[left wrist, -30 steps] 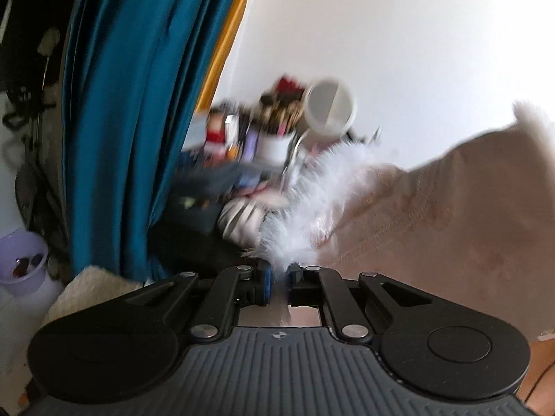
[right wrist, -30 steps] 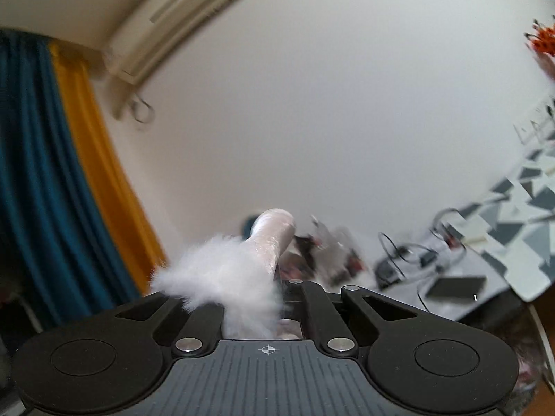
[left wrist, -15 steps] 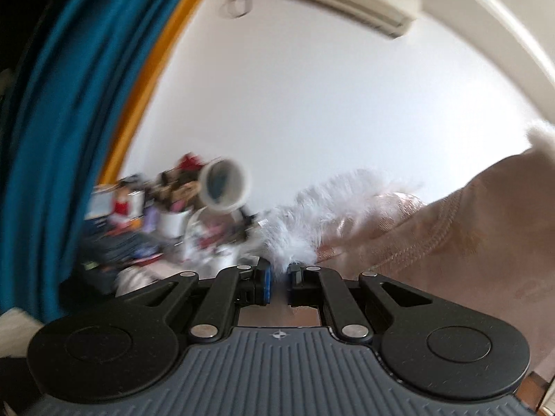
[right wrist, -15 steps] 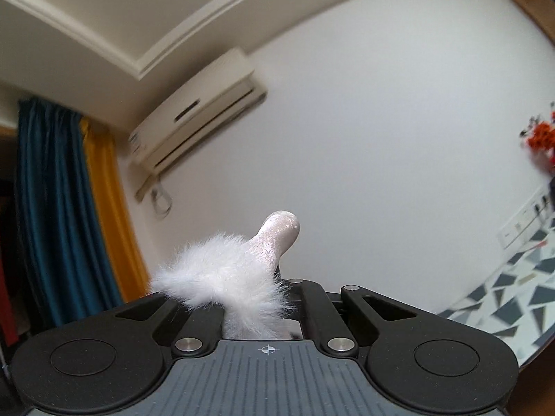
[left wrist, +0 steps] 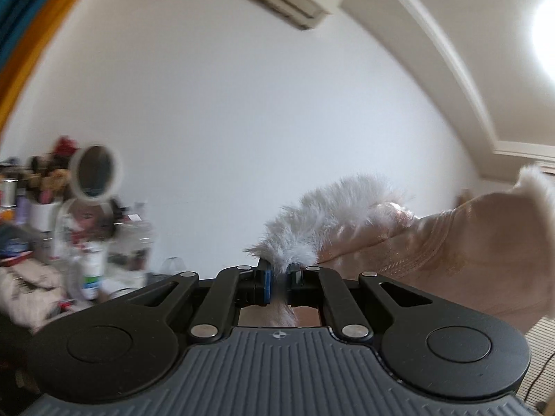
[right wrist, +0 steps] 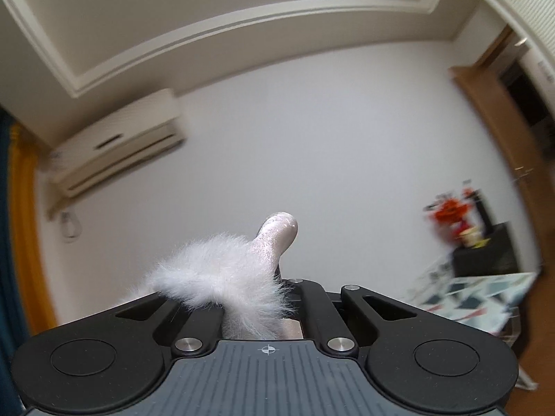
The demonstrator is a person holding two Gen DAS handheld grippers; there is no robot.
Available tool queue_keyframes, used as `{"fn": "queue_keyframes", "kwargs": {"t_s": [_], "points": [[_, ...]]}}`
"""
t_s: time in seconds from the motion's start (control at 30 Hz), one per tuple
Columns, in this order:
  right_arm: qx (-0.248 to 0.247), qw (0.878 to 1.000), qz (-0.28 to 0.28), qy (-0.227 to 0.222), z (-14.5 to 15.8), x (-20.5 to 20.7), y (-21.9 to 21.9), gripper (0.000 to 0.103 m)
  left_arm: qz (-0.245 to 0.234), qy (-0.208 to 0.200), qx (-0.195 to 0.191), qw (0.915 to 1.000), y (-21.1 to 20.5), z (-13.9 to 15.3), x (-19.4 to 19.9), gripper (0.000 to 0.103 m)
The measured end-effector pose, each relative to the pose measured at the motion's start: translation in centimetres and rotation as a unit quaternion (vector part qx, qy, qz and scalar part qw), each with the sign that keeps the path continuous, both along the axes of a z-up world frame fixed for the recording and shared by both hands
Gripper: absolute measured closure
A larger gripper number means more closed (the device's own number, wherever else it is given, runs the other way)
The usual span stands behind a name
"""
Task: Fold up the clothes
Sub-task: 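Lift the pink jacket up off the pile with both grippers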
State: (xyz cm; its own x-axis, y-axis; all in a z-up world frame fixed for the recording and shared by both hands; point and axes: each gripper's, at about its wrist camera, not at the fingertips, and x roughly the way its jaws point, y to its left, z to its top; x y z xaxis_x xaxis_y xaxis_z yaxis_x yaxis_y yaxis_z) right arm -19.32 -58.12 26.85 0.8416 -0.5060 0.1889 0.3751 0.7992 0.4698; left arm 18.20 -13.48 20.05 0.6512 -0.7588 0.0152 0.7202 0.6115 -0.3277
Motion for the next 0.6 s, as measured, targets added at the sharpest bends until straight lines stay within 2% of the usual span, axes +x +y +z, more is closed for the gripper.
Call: {"fn": "queue_keyframes", "kwargs": {"t_s": [0.13, 0.23, 0.33, 0.47, 0.6], "points": [[0.042, 0.997, -0.064, 0.001, -3.4, -3.0, -2.1, 0.101, -0.061, -0.040, 0.009, 0.9973, -3.7, 0.0, -1.3, 0.095], [0.070, 0.991, -0.112, 0.003, -6.4, -5.9, -4.0, 0.101, -0.108, -0.055, 0.021, 0.9925, -7.6, -0.8, -2.4, 0.095], [0.089, 0.984, -0.154, 0.015, -9.0, -8.9, -6.5, 0.101, -0.150, -0.047, 0.035, 0.9869, -12.3, -2.2, -3.0, 0.095], [0.103, 0.974, -0.198, 0.036, -12.0, -12.8, -10.3, 0.101, -0.193, -0.011, 0.066, 0.9789, -20.4, -5.2, -3.5, 0.095], [0.128, 0.966, -0.217, 0.053, -14.6, -16.0, -15.7, 0.101, -0.227, 0.016, 0.064, 0.9716, -27.5, -8.3, -3.5, 0.095]]}}
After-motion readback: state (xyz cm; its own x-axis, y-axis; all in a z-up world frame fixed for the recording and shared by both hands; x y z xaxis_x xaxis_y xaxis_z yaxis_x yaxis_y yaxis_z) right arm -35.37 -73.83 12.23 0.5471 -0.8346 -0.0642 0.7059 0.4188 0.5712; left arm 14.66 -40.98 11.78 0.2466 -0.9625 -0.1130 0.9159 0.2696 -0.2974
